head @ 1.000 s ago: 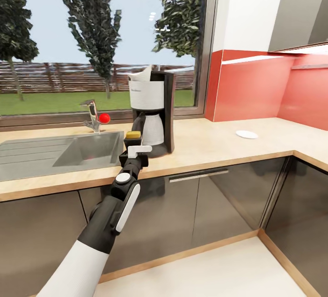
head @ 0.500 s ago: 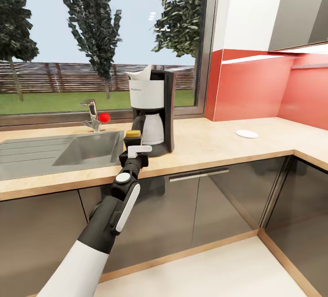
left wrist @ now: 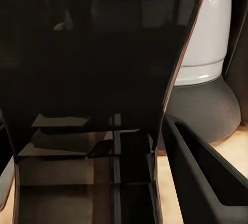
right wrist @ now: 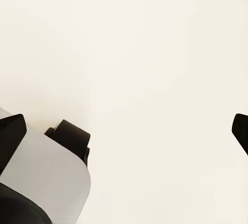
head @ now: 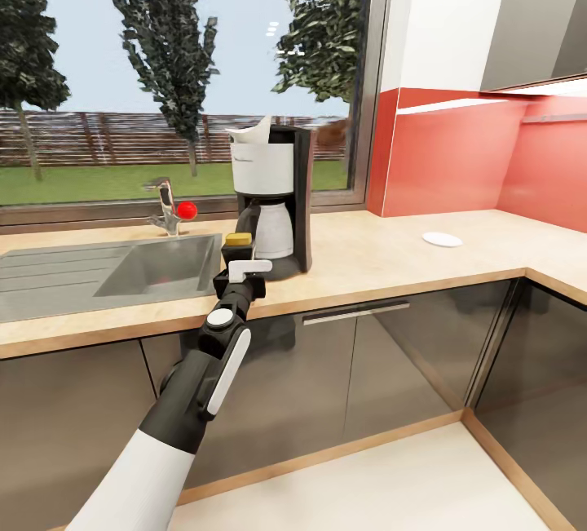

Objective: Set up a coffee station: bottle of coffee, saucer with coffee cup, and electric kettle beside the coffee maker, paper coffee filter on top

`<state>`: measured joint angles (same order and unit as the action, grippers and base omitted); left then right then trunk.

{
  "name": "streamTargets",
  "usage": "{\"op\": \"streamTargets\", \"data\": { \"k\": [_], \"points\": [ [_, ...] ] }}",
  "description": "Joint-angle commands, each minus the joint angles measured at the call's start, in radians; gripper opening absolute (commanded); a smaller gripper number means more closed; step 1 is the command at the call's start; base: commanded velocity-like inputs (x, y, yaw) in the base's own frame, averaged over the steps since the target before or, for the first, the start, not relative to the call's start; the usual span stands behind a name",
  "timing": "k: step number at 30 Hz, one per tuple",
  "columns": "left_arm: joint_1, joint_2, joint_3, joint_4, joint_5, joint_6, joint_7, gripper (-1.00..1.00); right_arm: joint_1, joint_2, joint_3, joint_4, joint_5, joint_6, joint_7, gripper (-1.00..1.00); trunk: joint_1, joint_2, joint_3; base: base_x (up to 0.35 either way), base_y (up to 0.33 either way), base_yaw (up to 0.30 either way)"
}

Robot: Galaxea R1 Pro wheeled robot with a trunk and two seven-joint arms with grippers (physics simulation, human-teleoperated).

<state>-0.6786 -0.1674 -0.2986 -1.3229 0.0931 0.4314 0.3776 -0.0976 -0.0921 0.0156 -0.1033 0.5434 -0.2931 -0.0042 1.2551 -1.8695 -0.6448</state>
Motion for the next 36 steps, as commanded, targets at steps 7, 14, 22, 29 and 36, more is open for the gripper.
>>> {"op": "streamTargets", "data": {
  "k": [7, 14, 22, 29, 36],
  "points": [
    [-0.001, 0.000, -0.002, -0.001, 0.011, 0.004, 0.009, 1.00, -0.001, -0.001, 0.001, 0.001, 0.001, -0.003, 0.000, 1.00, 0.000, 0.000, -0.001, 0.000, 0.000, 0.000],
    [-0.001, 0.000, -0.002, 0.000, 0.011, 0.003, 0.009, 1.00, -0.001, -0.001, 0.001, 0.001, 0.001, -0.003, 0.000, 1.00, 0.000, 0.000, -0.001, 0.000, 0.000, 0.000],
    [-0.001, 0.000, -0.002, -0.003, 0.011, 0.003, 0.009, 1.00, -0.001, -0.001, 0.001, 0.001, 0.001, -0.003, 0.000, 1.00, 0.000, 0.000, -0.001, 0.000, 0.000, 0.000],
    [0.000, 0.000, -0.002, -0.004, 0.011, 0.003, 0.009, 1.00, -0.001, 0.000, 0.001, 0.001, 0.001, -0.003, 0.000, 1.00, 0.000, 0.000, -0.001, 0.000, 0.000, 0.000],
    [-0.001, 0.000, -0.002, -0.005, 0.011, 0.003, 0.009, 1.00, -0.001, 0.000, 0.001, 0.001, 0.001, -0.003, 0.000, 1.00, 0.000, 0.000, -0.001, -0.016, 0.000, 0.000]
  ]
}}
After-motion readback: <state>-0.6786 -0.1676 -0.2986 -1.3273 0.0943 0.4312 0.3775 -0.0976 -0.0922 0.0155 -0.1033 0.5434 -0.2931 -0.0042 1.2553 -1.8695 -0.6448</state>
